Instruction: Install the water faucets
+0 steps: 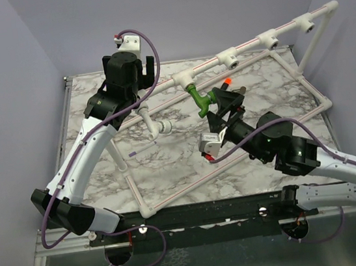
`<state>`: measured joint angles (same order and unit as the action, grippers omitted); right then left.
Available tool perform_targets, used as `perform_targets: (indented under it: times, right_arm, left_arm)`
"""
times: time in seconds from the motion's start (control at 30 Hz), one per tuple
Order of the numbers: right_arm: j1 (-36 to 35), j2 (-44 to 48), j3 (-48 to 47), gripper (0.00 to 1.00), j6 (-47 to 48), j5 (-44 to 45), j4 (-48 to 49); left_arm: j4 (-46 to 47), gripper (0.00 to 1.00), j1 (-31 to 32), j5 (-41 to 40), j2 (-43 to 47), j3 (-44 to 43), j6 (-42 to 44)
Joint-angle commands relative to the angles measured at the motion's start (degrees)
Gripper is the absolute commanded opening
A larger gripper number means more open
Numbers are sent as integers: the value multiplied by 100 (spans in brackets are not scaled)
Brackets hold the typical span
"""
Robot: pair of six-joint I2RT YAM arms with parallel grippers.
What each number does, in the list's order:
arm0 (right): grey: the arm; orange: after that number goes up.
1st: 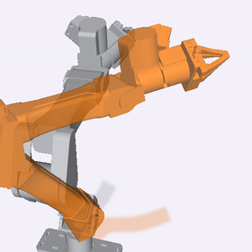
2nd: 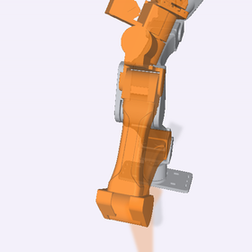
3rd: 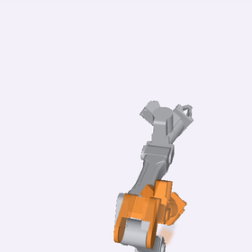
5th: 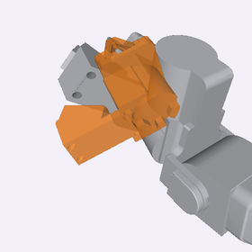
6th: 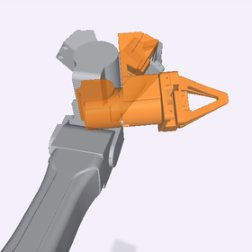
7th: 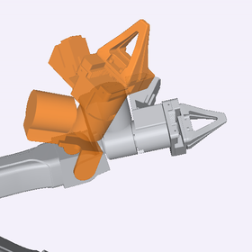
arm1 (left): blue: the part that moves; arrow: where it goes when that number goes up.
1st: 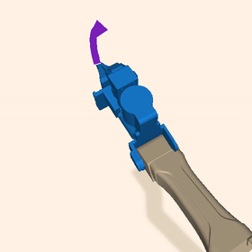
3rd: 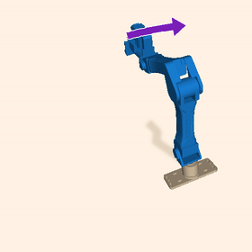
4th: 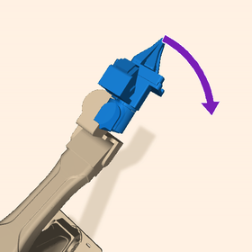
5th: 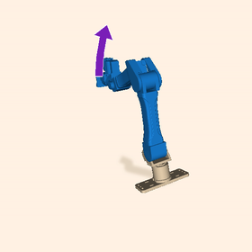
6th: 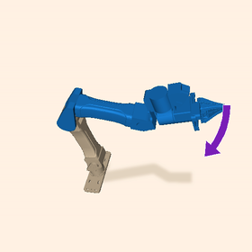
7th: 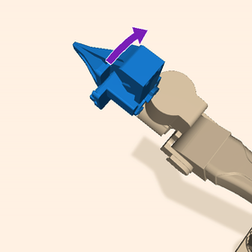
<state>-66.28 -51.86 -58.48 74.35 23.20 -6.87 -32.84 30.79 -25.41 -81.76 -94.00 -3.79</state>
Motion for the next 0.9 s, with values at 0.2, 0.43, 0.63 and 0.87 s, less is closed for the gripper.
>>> perform_targets:
  times: [0.2,0.43,0.63,0.87]
  right_arm:
    - [-16,-641,127,89,1643,443,1225]
    - [-16,-919,239,78,1611,823,1597]
    - [-16,-936,443,64,1351,881,1667]
    - [-16,-959,454,10,445,1000,1656]
  left_arm:
    - [-198,93,121,124,-25,-67,52]
    - [-203,93,138,115,-62,-84,58]
    - [-196,93,149,124,-95,-97,57]
    - [-201,93,165,129,-95,-67,63]
